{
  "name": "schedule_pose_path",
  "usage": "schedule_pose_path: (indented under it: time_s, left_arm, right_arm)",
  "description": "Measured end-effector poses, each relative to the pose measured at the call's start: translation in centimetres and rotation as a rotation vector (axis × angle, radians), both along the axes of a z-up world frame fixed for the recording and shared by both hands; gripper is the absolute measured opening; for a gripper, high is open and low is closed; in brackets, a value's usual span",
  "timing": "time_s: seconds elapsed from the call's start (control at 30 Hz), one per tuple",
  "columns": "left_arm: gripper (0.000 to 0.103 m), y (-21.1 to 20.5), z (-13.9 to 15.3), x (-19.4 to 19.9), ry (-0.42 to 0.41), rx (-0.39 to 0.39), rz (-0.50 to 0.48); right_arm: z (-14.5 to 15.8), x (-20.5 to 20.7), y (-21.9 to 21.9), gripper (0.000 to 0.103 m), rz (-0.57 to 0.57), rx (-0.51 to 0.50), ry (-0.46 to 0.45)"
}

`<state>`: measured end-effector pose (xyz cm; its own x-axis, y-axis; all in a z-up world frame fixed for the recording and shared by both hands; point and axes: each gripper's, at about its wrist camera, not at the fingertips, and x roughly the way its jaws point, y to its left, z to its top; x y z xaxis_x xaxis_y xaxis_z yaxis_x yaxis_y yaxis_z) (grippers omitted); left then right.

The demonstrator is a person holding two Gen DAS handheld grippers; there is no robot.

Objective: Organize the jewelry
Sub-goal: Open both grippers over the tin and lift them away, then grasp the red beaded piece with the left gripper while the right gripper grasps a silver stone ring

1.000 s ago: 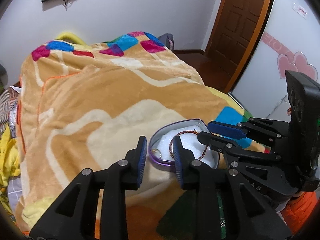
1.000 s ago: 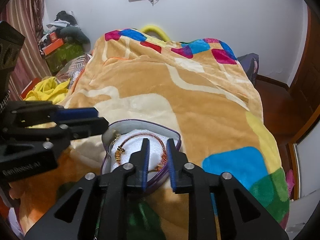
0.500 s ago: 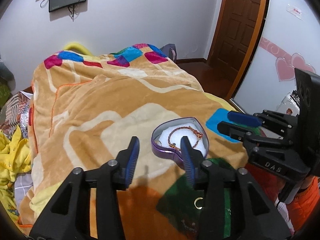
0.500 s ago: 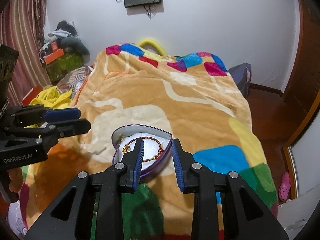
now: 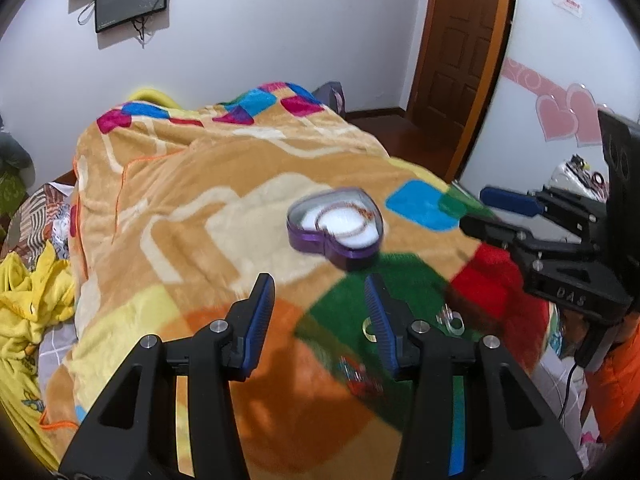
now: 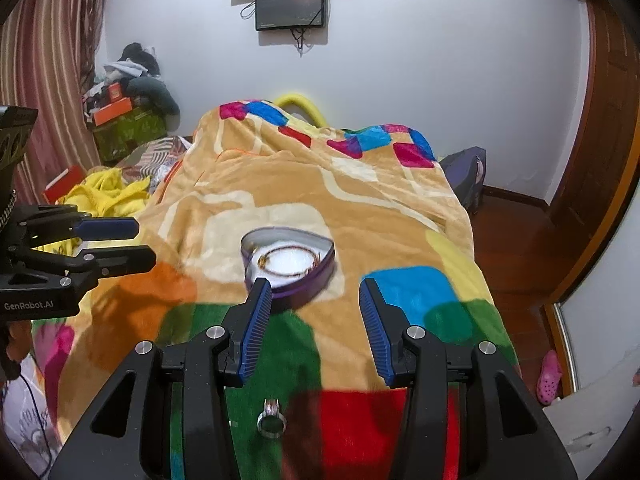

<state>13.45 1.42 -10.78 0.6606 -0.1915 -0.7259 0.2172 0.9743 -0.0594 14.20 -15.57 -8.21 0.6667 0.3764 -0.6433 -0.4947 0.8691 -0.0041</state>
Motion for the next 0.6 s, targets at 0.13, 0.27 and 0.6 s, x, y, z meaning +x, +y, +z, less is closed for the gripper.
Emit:
schedule_pose_path:
  time_s: [0.13, 0.27, 0.6]
  left_arm:
    - [0.046, -0.5, -1.6, -1.2, 0.039, 0.010, -0.008]
    - [0.046, -1.1, -2.9, -2.0, 0.070, 0.012, -0.015]
    - [0.045, -2.6, -4.9, -3.6, 0.122, -0.006, -0.048]
  right_arm:
    - [-0.8, -0.9, -0.3, 0.042, 0.001, -0.015, 0.016]
    - [-1.9, -1.6, -0.3, 0.042, 0.000, -0.039, 0.035]
    - [-5.2, -3.0, -1.0, 0.042, 0.000, -0.071, 0.109]
